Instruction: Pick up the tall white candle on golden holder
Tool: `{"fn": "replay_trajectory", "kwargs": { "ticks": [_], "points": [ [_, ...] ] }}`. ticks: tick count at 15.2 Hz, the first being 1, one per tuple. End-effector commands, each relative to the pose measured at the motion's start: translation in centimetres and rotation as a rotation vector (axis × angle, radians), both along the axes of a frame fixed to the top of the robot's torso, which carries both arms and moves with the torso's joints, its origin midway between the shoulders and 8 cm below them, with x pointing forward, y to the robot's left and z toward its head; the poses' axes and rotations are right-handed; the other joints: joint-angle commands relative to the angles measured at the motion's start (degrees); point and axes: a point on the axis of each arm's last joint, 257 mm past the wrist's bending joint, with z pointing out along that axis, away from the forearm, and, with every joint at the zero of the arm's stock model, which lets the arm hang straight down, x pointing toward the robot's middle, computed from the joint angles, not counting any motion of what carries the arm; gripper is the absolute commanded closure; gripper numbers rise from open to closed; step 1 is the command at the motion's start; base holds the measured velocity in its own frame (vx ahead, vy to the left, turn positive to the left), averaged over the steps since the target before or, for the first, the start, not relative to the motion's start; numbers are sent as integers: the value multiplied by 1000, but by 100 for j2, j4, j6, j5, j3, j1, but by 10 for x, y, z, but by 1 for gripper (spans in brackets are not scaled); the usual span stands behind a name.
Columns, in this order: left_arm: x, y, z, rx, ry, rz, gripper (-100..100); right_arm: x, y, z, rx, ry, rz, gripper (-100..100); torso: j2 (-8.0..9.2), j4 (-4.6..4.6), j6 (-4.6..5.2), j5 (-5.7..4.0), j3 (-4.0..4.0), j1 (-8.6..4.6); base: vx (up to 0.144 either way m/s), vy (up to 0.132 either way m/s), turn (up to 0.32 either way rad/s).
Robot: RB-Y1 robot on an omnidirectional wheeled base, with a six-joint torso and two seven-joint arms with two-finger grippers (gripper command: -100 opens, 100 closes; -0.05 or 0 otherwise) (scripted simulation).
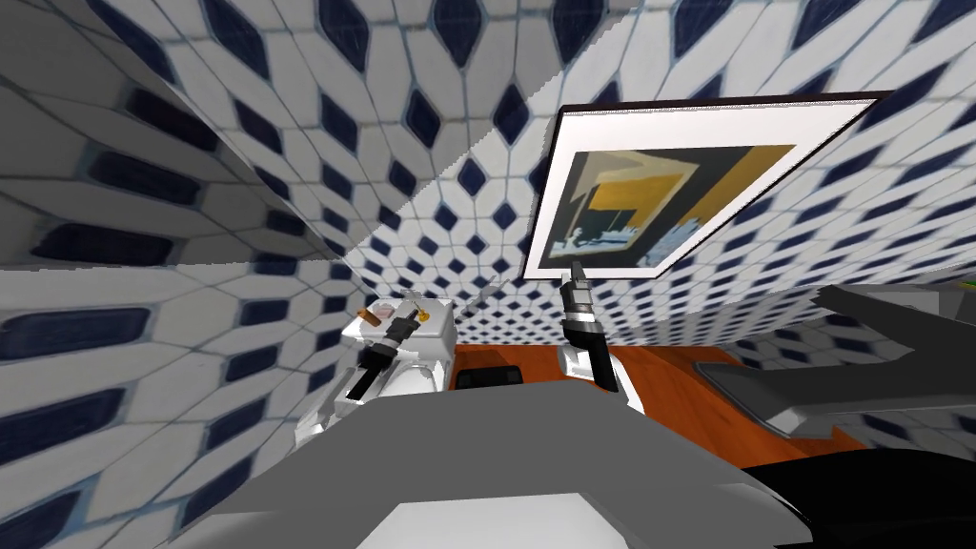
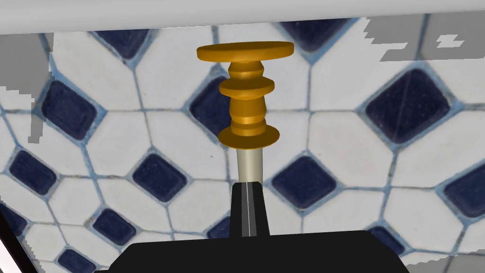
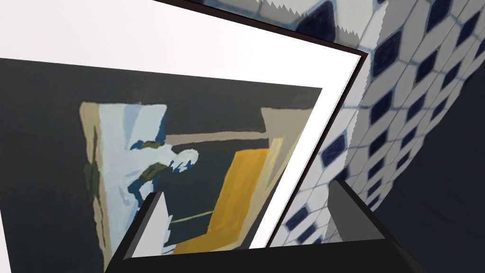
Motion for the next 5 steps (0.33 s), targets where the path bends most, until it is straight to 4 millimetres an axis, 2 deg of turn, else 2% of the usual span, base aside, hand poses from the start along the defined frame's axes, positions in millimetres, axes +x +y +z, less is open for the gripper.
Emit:
{"fn": "replay_trajectory", "kwargs": {
  "ticks": [1,4,5],
  "points": [
    [1,7,8,1,2,0,-100,0,0,0,0,0,0,0,0,0,0,0,0,0,19,-30,-81],
    [1,7,8,2,2,1,-100,0,0,0,0,0,0,0,-2,-1,-2,0,-1,-1,15,-16,-35],
    [1,7,8,1,2,1,100,0,0,0,0,0,0,0,1,-1,-2,1,0,2,0,0,0]
  ]
}}
